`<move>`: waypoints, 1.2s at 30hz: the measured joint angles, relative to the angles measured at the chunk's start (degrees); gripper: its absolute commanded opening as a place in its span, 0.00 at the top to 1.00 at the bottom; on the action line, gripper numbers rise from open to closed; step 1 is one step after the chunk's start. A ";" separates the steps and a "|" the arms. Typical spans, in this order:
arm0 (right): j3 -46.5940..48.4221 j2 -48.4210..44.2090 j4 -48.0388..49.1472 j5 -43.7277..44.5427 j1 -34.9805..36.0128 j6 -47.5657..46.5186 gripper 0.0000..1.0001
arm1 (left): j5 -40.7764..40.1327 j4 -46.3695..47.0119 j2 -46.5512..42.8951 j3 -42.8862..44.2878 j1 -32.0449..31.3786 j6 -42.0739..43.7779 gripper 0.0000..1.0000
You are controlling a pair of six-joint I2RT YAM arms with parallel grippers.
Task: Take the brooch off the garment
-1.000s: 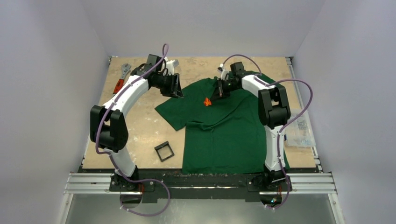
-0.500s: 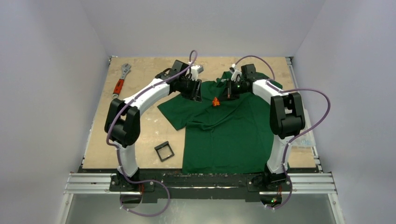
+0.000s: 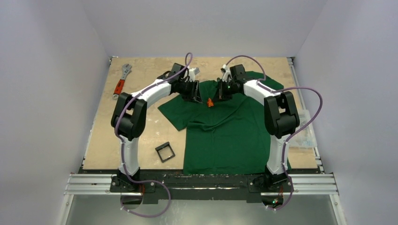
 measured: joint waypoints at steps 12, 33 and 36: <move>0.31 1.01 2.51 -3.91 3.63 2.47 0.66 | 4.57 1.84 0.44 -5.40 8.09 -3.67 0.64; -2.16 -1.31 3.13 -6.25 -7.87 0.48 0.89 | 6.43 7.96 1.14 -0.66 0.42 -5.79 0.82; -1.81 -0.50 2.93 -4.63 -7.34 -0.26 0.93 | 5.46 7.85 3.26 2.36 -0.59 -5.44 0.85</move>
